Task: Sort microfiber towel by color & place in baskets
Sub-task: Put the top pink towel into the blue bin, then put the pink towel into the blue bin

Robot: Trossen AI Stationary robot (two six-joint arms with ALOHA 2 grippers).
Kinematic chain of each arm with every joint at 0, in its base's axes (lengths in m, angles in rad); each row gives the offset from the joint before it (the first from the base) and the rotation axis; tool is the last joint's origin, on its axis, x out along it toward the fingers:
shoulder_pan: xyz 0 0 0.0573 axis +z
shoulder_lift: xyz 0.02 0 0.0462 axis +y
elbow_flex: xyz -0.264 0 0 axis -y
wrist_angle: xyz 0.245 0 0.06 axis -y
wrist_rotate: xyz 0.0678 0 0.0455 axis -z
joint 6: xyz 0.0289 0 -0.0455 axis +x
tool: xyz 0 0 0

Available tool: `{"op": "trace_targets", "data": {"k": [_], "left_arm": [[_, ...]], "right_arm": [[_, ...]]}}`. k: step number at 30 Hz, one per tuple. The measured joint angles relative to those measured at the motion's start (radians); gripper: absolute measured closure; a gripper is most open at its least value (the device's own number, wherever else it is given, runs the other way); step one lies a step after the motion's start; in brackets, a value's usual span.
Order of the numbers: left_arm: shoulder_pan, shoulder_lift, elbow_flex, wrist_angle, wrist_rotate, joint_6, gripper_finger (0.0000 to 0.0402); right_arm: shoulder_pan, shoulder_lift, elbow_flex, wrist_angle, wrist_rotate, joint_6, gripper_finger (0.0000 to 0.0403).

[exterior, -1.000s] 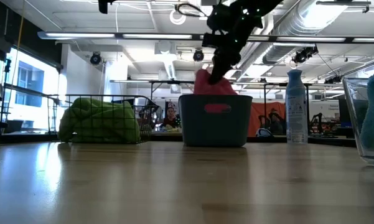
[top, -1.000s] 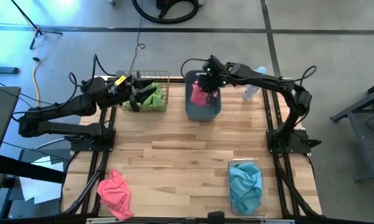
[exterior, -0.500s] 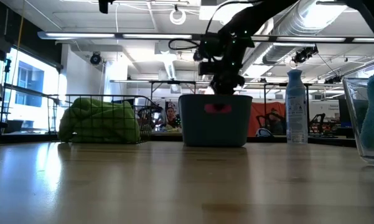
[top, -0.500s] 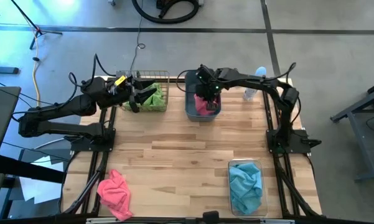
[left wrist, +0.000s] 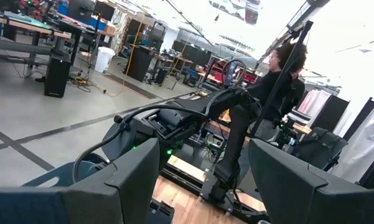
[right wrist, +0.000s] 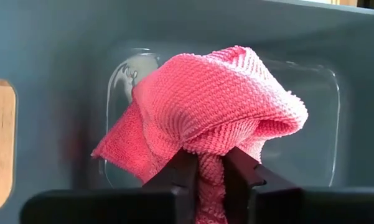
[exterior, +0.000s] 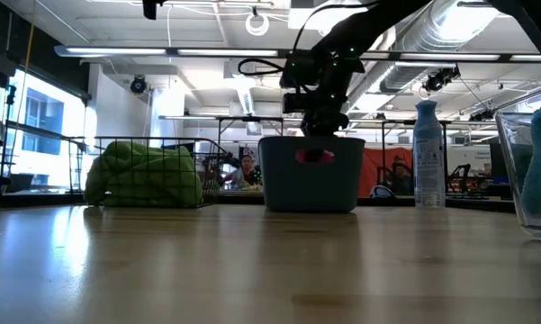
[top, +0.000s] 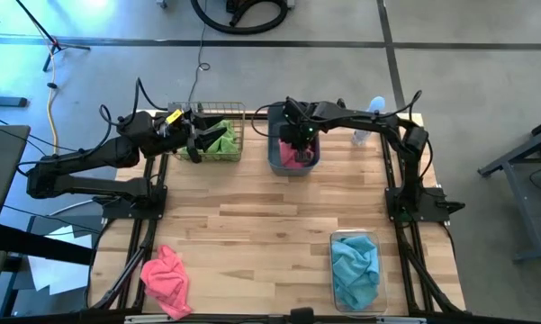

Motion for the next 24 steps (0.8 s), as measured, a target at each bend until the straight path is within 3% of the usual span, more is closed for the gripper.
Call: {"op": "trace_targets", "data": {"k": [5, 11, 15, 19, 24], "left_arm": [[0.0, 0.0, 0.0, 0.0, 0.0, 0.0, 0.0167], [0.0, 0.0, 0.0, -0.003, 0.0, 0.008, 0.0167], [0.0, 0.0, 0.0, -0.004, 0.0, 0.018, 0.0167], [0.0, 0.0, 0.0, -0.004, 0.0, 0.018, 0.0167], [0.0, 0.0, 0.0, -0.005, 0.0, 0.022, 0.0167]], "right_arm": [[0.022, 0.0, 0.0, 0.0, 0.035, 0.013, 0.0314], [0.051, 0.0, 0.013, -0.068, 0.107, 0.103, 0.0212], [0.051, 0.0, 0.062, -0.123, 0.086, 0.111, 0.0154], [0.042, 0.0, 0.137, -0.158, 0.071, 0.111, 0.0128], [0.028, 0.0, 0.265, -0.22, 0.059, 0.116, 0.0128]]}}
